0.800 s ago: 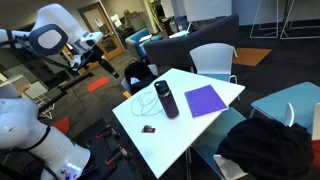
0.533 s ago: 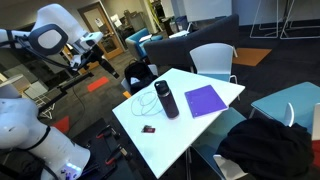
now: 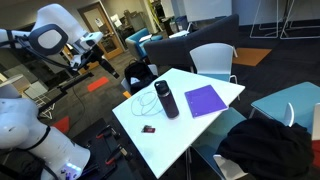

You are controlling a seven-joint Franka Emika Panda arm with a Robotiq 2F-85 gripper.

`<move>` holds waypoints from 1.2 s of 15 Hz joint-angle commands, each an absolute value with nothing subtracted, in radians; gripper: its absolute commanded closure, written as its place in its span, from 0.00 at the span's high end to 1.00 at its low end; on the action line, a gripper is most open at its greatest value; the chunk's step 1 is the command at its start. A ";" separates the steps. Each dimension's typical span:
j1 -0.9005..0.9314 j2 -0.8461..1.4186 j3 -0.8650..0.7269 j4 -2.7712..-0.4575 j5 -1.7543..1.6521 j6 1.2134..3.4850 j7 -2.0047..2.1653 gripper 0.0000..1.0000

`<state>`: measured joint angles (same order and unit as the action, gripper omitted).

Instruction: Straighten the cable

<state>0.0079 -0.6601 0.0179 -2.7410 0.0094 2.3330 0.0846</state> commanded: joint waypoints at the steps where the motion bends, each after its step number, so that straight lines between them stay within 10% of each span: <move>1: 0.018 -0.583 0.033 -2.734 0.029 2.385 0.097 1.00; 18: 0.037 0.011 0.240 -2.720 -0.122 2.865 0.548 1.00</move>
<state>0.0369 0.0131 0.2405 -2.7193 -0.1246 2.8651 0.5503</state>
